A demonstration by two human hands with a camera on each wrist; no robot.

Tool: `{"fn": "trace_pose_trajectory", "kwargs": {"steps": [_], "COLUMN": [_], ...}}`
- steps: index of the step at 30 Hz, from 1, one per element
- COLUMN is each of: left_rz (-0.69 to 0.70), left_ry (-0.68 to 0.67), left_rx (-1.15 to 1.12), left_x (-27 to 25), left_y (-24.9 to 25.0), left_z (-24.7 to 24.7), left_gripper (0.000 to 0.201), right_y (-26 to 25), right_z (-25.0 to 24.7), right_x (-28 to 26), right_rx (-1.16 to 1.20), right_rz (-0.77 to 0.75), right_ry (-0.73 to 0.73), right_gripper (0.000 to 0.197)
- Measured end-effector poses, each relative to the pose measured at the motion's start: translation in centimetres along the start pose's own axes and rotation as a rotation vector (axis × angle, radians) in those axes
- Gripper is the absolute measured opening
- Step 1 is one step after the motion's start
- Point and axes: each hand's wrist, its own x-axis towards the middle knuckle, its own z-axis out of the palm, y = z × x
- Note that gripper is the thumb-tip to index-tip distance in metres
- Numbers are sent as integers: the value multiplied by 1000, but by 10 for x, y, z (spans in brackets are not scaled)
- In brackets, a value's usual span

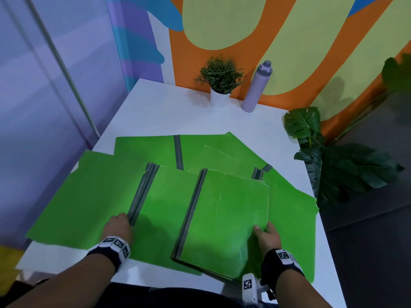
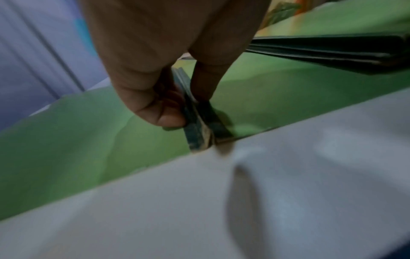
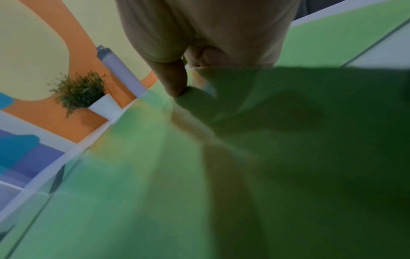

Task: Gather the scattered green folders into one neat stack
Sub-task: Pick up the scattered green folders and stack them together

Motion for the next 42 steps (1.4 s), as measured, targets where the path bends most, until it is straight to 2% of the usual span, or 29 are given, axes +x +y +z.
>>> {"fn": "trace_pose_trajectory", "kwargs": {"steps": [2,4,6,7,10,12,14,17,20,23,27,30,32,35,37,38,40,42], "left_rz": [-23,-37,-36,-33,33,117,154,192,227,176,82,35,-4,-8,-2,-3,-26,-65], "left_ry": [-34,-83,-59,-11,252,431,553,650,689,514,124,-196,-327,-388,-364,-337,-275,-216], "left_rx": [-25,-9,-32,-54,-120,-145,-191,-370,-634,-755,-689,-777,-891,-900,-898,-905,-928,-987], "left_x": [6,9,9,8,1,-9,-20,-38,-51,-48,-41,-44,-49,-50,-48,-47,-44,-40], "left_y": [-5,-5,-1,4,21,36,51,69,80,85,80,79,81,80,78,76,73,68], "left_z": [-2,-5,-12,-19,-52,-85,-122,-165,-177,-161,-105,-75,-67,-61,-62,-64,-69,-74], "left_gripper": [11,8,8,8,11,14,19,14,19,30,29,26,35,70,72,68,64,65], "right_y": [3,4,3,2,-8,-16,-24,-28,-29,-31,-38,-41,-41,-39,-41,-40,-33,-14], "right_z": [3,4,2,0,-10,-19,-27,-31,-27,-20,-4,6,13,24,25,22,15,10], "right_x": [0,1,1,2,6,8,8,14,13,8,-6,-8,-11,-11,-9,-6,-1,7], "right_rx": [-104,-148,-143,-129,-37,-3,24,50,50,89,237,323,402,473,353,208,-274,-829], "right_rz": [14,25,30,23,9,-25,-50,-72,-93,-56,-22,-63,-116,-91,-143,-216,-384,-427], "right_ry": [-12,-27,-35,-24,47,101,137,166,161,110,-9,-111,-224,-339,-344,-314,-216,-179], "right_gripper": [59,55,50,47,46,47,48,48,47,47,45,32,21,37,40,40,49,79]}}
